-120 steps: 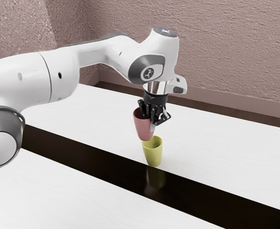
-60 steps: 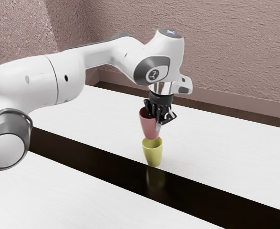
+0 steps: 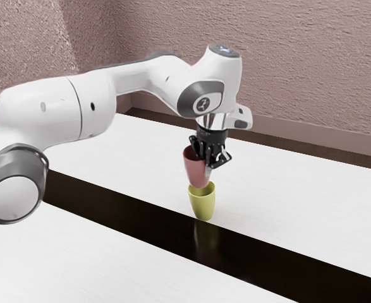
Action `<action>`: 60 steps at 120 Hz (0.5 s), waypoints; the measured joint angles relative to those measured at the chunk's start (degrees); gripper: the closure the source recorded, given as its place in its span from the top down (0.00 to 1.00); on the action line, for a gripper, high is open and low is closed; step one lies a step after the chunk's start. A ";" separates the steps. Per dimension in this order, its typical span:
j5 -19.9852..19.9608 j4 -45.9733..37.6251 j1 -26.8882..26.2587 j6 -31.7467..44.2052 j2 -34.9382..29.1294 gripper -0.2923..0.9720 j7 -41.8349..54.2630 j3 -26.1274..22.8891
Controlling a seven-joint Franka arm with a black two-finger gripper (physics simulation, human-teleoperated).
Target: Place the left cup onto the right cup
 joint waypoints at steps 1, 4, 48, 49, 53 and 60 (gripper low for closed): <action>0.00 0.00 0.01 0.04 0.04 0.15 0.00 0.00; -0.02 0.00 0.06 0.17 0.17 0.15 0.00 0.00; -0.01 0.00 0.67 1.46 1.83 0.15 -0.10 -0.94; -0.01 0.00 0.68 1.49 1.86 0.15 -0.10 -0.97; -0.01 0.00 0.83 1.60 2.03 0.15 -0.12 -1.11; -0.07 0.00 1.16 1.80 2.29 0.15 -0.14 -1.31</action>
